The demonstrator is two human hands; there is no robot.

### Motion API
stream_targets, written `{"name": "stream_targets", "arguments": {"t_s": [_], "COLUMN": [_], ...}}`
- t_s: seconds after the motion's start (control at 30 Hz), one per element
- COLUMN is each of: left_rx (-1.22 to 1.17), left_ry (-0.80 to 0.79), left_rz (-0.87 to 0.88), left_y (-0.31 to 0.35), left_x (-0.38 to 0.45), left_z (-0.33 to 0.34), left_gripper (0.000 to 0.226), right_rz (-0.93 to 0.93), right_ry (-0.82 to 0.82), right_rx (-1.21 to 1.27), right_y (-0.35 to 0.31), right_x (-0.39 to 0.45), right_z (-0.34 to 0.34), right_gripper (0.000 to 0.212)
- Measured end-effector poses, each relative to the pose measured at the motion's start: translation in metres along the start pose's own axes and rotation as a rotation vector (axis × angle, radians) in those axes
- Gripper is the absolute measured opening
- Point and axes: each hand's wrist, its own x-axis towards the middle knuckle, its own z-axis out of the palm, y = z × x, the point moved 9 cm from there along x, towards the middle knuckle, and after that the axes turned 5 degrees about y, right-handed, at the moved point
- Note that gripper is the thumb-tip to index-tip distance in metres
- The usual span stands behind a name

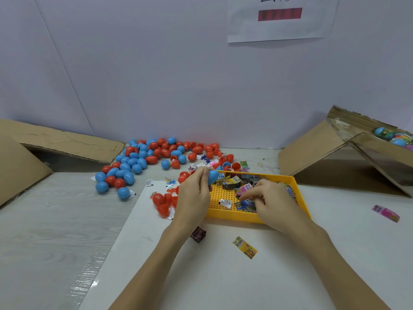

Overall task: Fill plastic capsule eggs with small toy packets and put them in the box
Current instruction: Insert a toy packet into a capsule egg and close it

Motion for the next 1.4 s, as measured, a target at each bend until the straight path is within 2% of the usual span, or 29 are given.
{"name": "stream_targets", "arguments": {"t_s": [0.13,0.23,0.4,0.6,0.7,0.8,0.93,1.17,1.3,1.37,1.4], "left_rx": [0.015,0.016,0.004,-0.002,-0.008,0.002,0.014,0.016,-0.001,-0.020,-0.029], "left_ry": [-0.010,-0.010,-0.031,-0.022,-0.018,-0.018,-0.025,-0.065,-0.076,-0.077,-0.078], "left_rz": [0.033,0.066,0.109,0.115,0.119,0.126,0.144,0.149,0.153,0.150,0.149], "left_y": [0.002,0.007,0.012,0.012,0.013,0.015,0.015,0.016,0.016,0.016,0.017], "left_x": [-0.002,-0.004,-0.008,-0.008,-0.007,-0.007,-0.007,-0.008,-0.009,-0.009,-0.009], "left_z": [0.002,0.004,0.008,0.007,0.007,0.007,0.008,0.012,0.013,0.014,0.014], "left_gripper": [0.023,0.027,0.027,0.026,0.026,0.026,0.022,0.024,0.026,0.026,0.027], "right_rz": [0.062,0.135,0.186,0.101,0.025,0.013,-0.009,0.032,0.025,0.044,0.061], "right_ry": [-0.056,-0.072,-0.059,0.111,0.264,0.339,0.321,0.312,0.290,0.314,0.330], "right_rx": [0.098,0.192,0.266,0.191,0.162,0.229,0.373,0.415,0.453,0.500,0.503], "right_y": [0.009,0.017,0.024,0.016,0.005,0.001,-0.001,0.005,0.004,0.007,0.010], "right_x": [0.004,0.007,0.007,0.002,0.000,-0.002,-0.002,0.000,0.000,0.000,0.000], "right_z": [0.004,0.004,0.006,-0.005,-0.018,-0.025,-0.021,-0.017,-0.017,-0.019,-0.020], "right_gripper": [0.022,0.024,0.017,0.003,0.009,0.013,0.012,0.007,0.037,0.040,0.035]}}
